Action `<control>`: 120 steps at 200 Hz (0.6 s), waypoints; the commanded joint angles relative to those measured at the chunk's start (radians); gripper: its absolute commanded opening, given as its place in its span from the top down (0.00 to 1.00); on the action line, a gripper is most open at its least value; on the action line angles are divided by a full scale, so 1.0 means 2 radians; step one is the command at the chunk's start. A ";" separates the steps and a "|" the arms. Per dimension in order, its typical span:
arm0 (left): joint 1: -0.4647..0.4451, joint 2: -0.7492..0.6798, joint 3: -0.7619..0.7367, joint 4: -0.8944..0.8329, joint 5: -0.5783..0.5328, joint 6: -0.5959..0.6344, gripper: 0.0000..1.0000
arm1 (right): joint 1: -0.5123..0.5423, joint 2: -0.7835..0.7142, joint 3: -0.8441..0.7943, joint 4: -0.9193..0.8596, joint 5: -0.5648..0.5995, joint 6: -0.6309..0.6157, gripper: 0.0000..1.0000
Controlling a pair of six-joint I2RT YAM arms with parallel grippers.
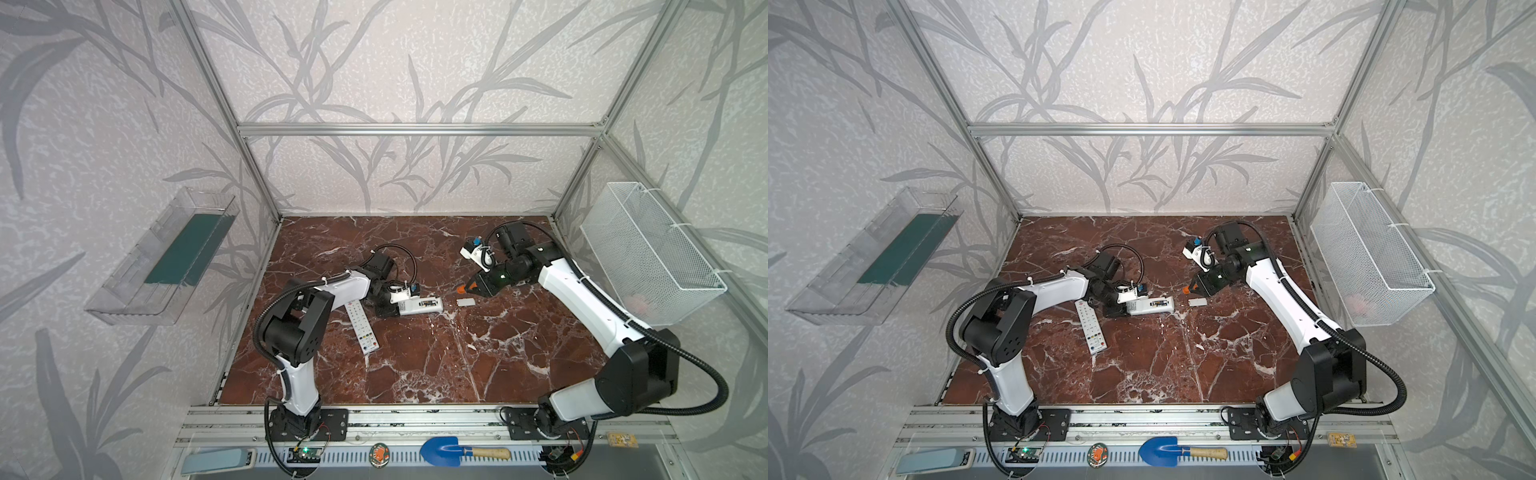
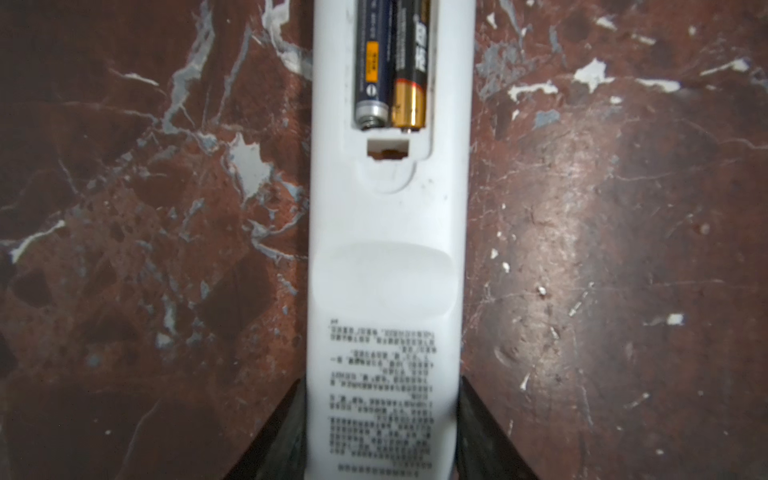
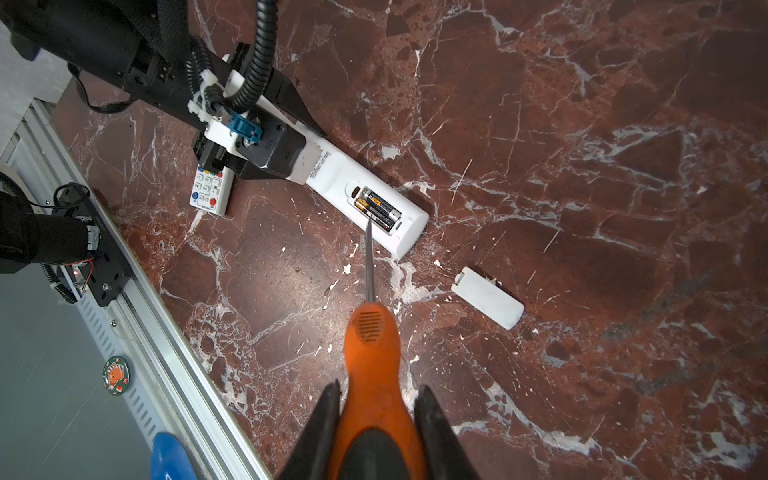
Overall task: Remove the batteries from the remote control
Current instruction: 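Grip the remote's far end with the left gripper while the right gripper aims the screwdriver, then lower the screwdriver tip into the battery compartment with the right gripper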
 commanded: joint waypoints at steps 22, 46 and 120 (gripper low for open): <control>-0.004 0.001 -0.007 -0.032 -0.012 0.019 0.66 | -0.001 0.016 0.030 -0.027 0.003 -0.004 1.00; -0.009 -0.012 -0.019 -0.025 -0.018 0.012 0.73 | -0.001 0.023 0.039 -0.036 0.015 -0.006 1.00; -0.023 -0.034 -0.045 -0.013 -0.021 0.010 0.82 | 0.001 0.042 0.037 -0.047 -0.005 -0.006 1.00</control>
